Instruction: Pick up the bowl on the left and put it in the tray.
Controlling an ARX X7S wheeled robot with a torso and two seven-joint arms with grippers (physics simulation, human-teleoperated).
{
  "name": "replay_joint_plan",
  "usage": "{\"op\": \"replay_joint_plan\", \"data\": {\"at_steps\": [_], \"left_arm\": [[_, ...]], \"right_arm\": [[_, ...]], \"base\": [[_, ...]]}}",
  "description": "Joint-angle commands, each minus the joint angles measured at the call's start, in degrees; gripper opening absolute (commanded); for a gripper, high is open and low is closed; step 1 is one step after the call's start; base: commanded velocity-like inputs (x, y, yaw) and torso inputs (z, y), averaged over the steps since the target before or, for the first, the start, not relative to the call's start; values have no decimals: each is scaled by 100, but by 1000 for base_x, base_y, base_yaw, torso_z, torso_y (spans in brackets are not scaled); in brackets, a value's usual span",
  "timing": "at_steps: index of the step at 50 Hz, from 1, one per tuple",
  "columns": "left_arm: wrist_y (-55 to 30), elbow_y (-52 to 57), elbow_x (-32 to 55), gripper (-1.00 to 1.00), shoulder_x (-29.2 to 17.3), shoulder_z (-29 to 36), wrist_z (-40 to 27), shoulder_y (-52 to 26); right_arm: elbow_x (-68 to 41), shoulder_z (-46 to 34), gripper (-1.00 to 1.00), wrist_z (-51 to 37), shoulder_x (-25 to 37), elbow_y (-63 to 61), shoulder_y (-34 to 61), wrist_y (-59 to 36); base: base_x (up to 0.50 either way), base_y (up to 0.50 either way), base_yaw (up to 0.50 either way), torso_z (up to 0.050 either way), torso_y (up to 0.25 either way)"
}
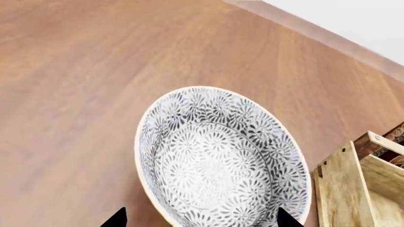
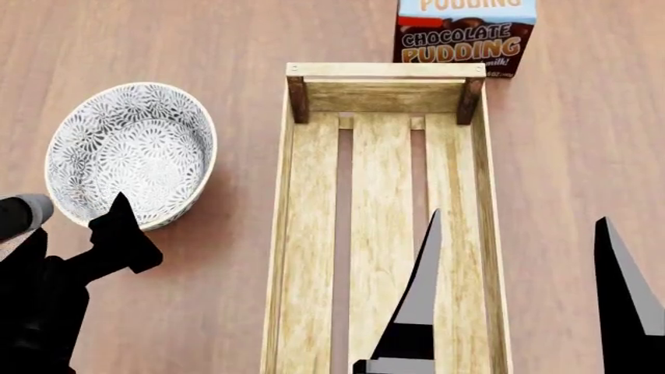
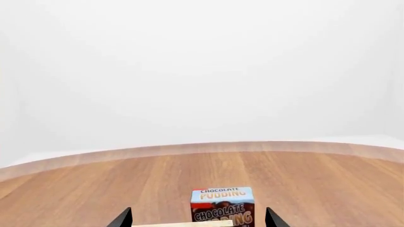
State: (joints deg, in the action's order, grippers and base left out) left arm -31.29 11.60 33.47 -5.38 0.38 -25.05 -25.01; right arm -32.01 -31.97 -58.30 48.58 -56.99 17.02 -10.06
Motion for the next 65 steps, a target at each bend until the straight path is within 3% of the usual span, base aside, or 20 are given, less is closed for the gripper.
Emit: {"op": "replay_joint_plan", "data": {"at_steps": [1, 22, 65], "left_arm": [[232, -467, 211, 100, 184, -196, 236, -98], [504, -1001, 651, 100, 187, -386, 208, -230], [874, -2340, 834, 100, 154, -118, 87, -1163]], "right_arm": [[119, 105, 100, 126, -104, -27, 29, 20], [123, 50, 100, 108, -74, -8, 48, 73], [84, 4, 100, 52, -9, 17, 81, 199]], "base": [[0, 0, 0, 0, 0], [0, 0, 0, 0, 0], [0, 0, 0, 0, 0]]}}
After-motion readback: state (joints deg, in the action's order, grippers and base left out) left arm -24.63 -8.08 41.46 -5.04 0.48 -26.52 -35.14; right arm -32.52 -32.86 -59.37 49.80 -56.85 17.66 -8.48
